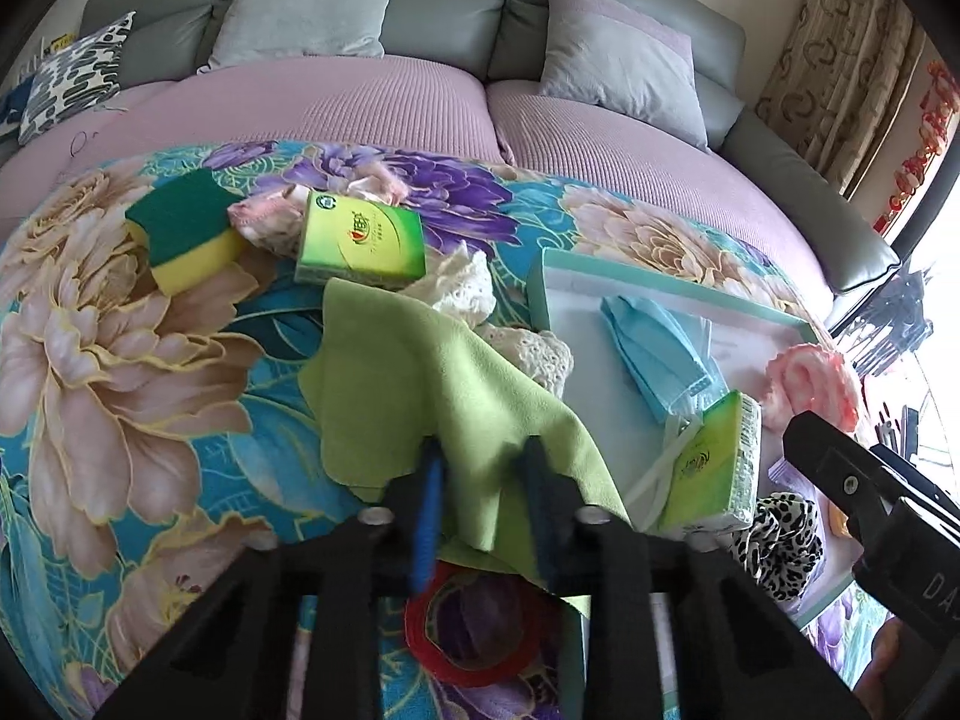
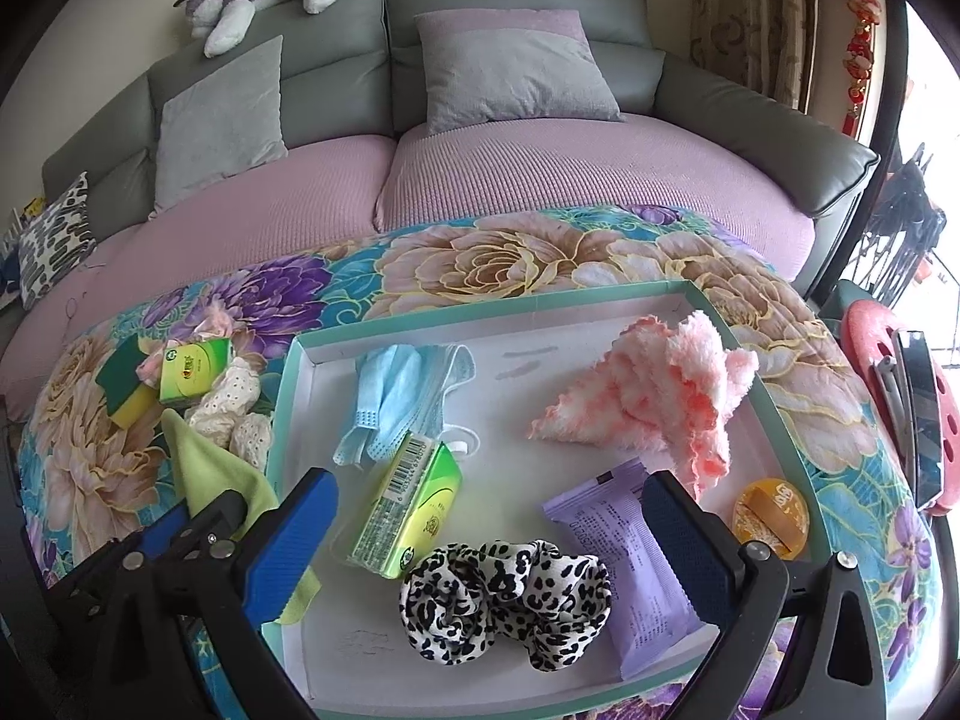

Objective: Organize soft objects
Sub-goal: 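Lift the light green cloth off the pile with the left tool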

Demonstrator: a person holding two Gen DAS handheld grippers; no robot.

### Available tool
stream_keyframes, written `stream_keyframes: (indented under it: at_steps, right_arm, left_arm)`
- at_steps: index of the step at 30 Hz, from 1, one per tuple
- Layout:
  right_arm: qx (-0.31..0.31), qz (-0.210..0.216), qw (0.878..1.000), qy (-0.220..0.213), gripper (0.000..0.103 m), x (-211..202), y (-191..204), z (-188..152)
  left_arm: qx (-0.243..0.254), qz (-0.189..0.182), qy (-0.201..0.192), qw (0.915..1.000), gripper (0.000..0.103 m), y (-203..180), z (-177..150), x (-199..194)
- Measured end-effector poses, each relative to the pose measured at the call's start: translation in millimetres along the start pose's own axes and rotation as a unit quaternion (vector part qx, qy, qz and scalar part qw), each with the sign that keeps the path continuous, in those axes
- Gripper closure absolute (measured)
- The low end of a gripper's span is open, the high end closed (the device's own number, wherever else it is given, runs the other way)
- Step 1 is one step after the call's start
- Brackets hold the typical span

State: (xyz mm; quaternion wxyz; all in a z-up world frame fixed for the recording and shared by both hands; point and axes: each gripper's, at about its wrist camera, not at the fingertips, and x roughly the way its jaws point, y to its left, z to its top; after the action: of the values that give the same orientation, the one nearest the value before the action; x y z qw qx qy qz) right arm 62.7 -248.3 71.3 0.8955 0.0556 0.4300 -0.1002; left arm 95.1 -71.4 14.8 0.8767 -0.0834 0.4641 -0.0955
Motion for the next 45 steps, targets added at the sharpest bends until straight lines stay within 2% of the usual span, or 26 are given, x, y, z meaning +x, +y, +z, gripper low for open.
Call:
stream_keyframes:
  at_steps: [2, 6, 13, 32, 40, 45]
  right_arm:
    - [-0.002, -0.001, 1.000, 0.002, 0.000, 1.2, 1.2, -0.6]
    - [-0.005, 0.000, 1.000, 0.006, 0.000, 3.5, 3.2, -1.5]
    - [-0.011, 0.000, 1.000, 0.005, 0.000, 3.3, 5.2, -1.9]
    - [-0.017, 0.001, 1.000, 0.003, 0.000, 1.7, 8.5, -2.2]
    - [-0.021, 0.002, 1.000, 0.006, 0.000, 3.7, 10.7, -3.4]
    - [-0.029, 0.004, 1.000, 0.009, 0.000, 4.3, 14.6, -4.4]
  left_arm:
    - [-0.003, -0.004, 0.003, 1.0000, 0.092, 1.6, -0.2, 0.1]
    - [-0.008, -0.011, 0.001, 0.9999, 0.096, 3.2, -0.7, -2.5]
    - [-0.017, -0.018, -0.022, 0.9994, 0.097, 8.4, 4.0, -13.8]
    - [-0.062, -0.001, -0.076, 0.9952, 0.099, 37.4, 12.1, -42.7]
    - [-0.098, 0.050, -0.071, 0.9914, 0.099, 65.1, 8.9, -46.3]
    - [-0.137, 0.084, -0.061, 0.9850, 0.099, 88.3, 4.0, -44.8]
